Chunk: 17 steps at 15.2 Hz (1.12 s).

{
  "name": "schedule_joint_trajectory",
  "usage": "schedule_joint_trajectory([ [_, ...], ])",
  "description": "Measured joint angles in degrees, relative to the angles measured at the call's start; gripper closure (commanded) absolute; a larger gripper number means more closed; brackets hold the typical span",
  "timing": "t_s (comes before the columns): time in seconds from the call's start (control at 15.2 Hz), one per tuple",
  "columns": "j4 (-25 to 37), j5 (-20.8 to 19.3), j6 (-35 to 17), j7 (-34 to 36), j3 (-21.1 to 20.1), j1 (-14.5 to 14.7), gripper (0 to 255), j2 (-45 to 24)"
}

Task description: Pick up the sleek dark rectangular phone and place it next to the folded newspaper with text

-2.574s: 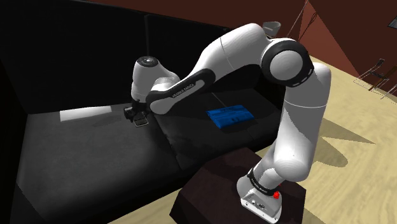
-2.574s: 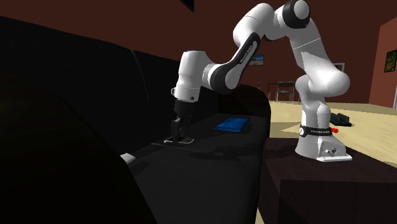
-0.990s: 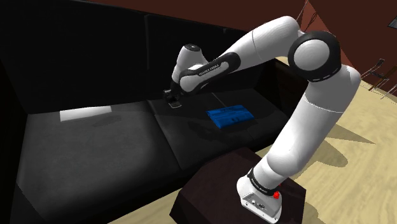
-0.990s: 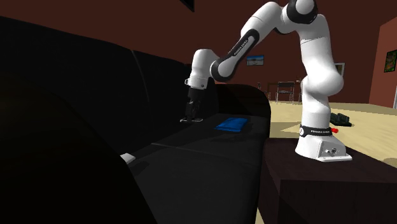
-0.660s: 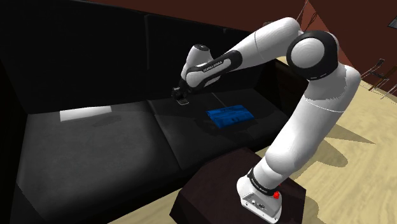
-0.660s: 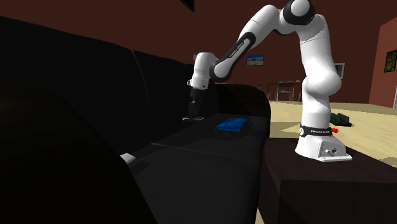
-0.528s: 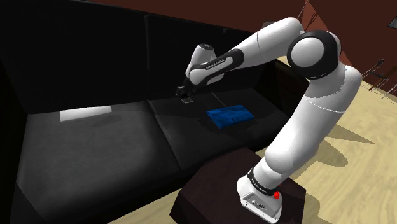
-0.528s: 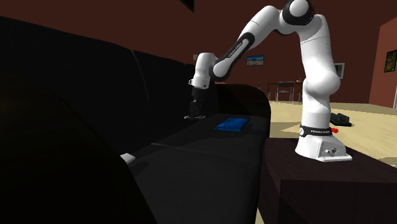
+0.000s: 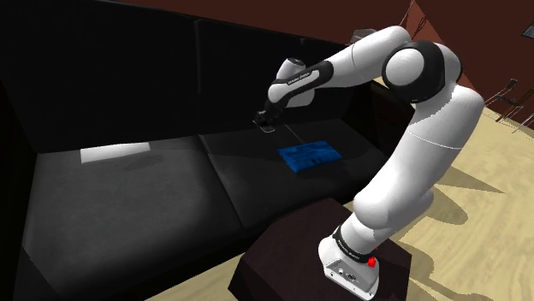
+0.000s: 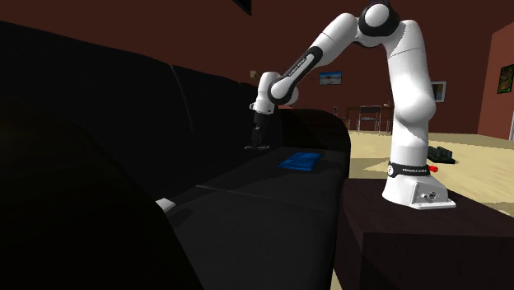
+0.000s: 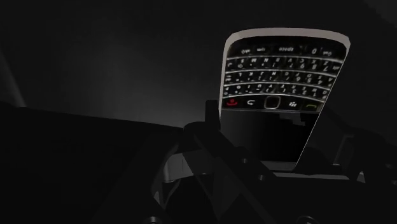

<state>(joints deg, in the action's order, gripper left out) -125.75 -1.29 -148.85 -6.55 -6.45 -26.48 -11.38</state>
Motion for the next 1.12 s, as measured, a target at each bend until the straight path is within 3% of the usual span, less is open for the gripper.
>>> schedule_joint_trajectory([
  [0.33, 4.5, 2.4, 1.3, -8.0, 1.5, -4.6, 255, -3.3],
  [1.12, 3.4, 2.3, -6.4, -9.3, 1.9, -5.2, 255, -10.1],
])
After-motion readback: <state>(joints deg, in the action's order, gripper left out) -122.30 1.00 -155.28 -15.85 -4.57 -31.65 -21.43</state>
